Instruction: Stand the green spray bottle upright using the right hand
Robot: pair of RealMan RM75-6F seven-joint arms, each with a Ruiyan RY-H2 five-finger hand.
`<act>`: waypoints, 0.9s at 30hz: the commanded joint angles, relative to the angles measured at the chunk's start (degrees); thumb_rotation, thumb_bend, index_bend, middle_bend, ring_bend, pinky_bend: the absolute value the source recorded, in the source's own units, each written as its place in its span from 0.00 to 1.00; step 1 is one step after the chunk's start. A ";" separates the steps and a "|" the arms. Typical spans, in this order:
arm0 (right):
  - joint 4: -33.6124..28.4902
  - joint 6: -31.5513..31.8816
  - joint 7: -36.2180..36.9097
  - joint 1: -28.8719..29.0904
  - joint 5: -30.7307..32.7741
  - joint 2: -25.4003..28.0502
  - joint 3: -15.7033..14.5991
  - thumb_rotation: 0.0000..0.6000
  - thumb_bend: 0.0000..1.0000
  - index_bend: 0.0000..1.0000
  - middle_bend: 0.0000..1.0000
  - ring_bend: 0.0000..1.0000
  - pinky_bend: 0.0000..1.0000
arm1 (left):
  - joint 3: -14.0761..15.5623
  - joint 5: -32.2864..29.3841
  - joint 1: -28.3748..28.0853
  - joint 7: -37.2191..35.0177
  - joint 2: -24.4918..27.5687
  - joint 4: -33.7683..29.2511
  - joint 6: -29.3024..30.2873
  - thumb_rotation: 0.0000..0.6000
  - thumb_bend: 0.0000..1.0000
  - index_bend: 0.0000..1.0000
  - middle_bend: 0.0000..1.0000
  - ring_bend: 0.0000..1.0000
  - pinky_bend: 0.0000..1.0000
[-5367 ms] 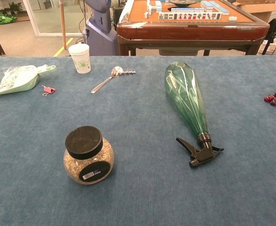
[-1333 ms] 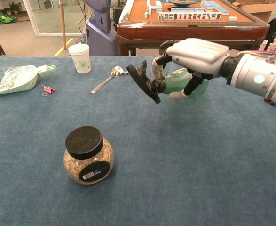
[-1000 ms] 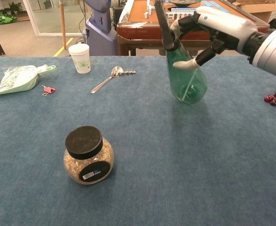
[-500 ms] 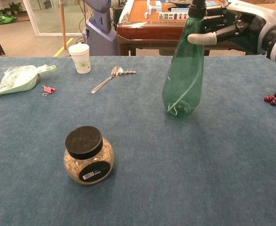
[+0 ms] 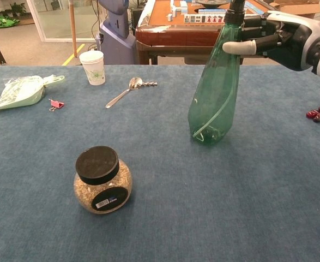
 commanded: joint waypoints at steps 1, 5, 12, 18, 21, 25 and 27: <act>0.03 -0.38 0.92 -0.21 -1.04 0.57 -0.48 1.00 0.26 0.54 0.39 0.25 0.10 | -0.07 -0.08 0.00 -0.08 -0.03 0.12 0.01 1.00 0.45 0.11 0.04 0.06 0.05; 0.01 -0.77 1.71 -0.13 -2.41 1.07 -0.97 1.00 0.21 0.46 0.35 0.21 0.10 | -0.06 0.01 0.04 -0.12 -0.06 0.19 0.12 1.00 0.45 0.11 0.04 0.06 0.05; -0.39 -0.63 1.97 -0.25 -3.89 2.02 -1.60 1.00 0.15 0.38 0.30 0.16 0.09 | -0.03 -0.07 0.16 -0.18 -0.16 0.22 0.17 1.00 0.45 0.11 0.04 0.06 0.05; -0.42 -0.53 2.08 -0.49 -4.01 2.10 -1.92 1.00 0.11 0.30 0.24 0.12 0.06 | -0.04 -0.12 0.20 -0.43 -0.17 0.35 0.15 1.00 0.45 0.11 0.04 0.06 0.05; -0.17 -0.90 2.08 -0.29 -4.21 2.02 -2.11 1.00 0.06 0.26 0.22 0.11 0.05 | -0.02 -0.06 0.23 -0.48 -0.18 0.41 0.19 1.00 0.45 0.11 0.04 0.06 0.05; 0.12 -1.32 2.23 -0.05 -4.35 1.95 -2.26 1.00 0.00 0.22 0.19 0.08 0.03 | 0.00 -0.11 0.27 -0.50 -0.15 0.41 0.16 1.00 0.45 0.11 0.04 0.06 0.05; 0.24 -1.45 2.30 0.03 -4.52 2.00 -2.38 1.00 0.00 0.20 0.16 0.07 0.01 | 0.01 -0.14 0.28 -0.51 -0.16 0.42 0.14 1.00 0.45 0.11 0.04 0.06 0.05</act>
